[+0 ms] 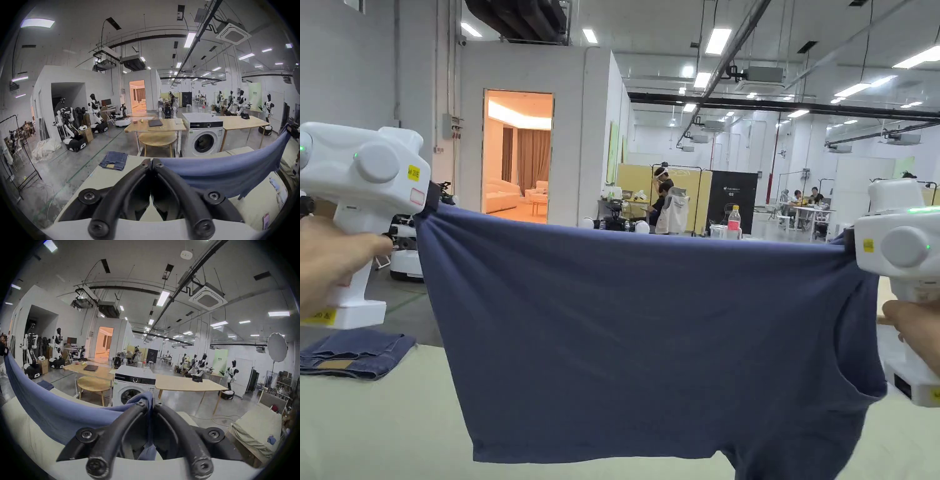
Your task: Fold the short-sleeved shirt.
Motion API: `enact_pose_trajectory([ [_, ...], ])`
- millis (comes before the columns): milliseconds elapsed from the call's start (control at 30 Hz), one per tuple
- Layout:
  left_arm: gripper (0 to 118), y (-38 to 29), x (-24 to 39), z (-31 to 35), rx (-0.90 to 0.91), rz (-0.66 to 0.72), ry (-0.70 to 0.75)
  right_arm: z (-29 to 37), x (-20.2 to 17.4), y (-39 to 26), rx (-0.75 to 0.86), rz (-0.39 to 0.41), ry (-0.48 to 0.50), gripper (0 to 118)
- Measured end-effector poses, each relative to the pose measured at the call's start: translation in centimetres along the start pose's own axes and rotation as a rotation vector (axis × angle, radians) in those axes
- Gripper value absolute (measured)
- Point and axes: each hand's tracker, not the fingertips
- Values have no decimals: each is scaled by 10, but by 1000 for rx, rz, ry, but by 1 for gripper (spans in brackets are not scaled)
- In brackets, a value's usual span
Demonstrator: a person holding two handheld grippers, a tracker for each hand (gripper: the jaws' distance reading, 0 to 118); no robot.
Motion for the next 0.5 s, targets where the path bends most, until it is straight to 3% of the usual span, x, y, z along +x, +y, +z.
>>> enact_pose_trajectory([
  [300,0,-111,3,-10,-142,7,-42,10,-6,-108,-135,71,19,3],
  [500,0,-193,3,19,-213,48,-103,51,-1,-175,-196,104,43,3],
])
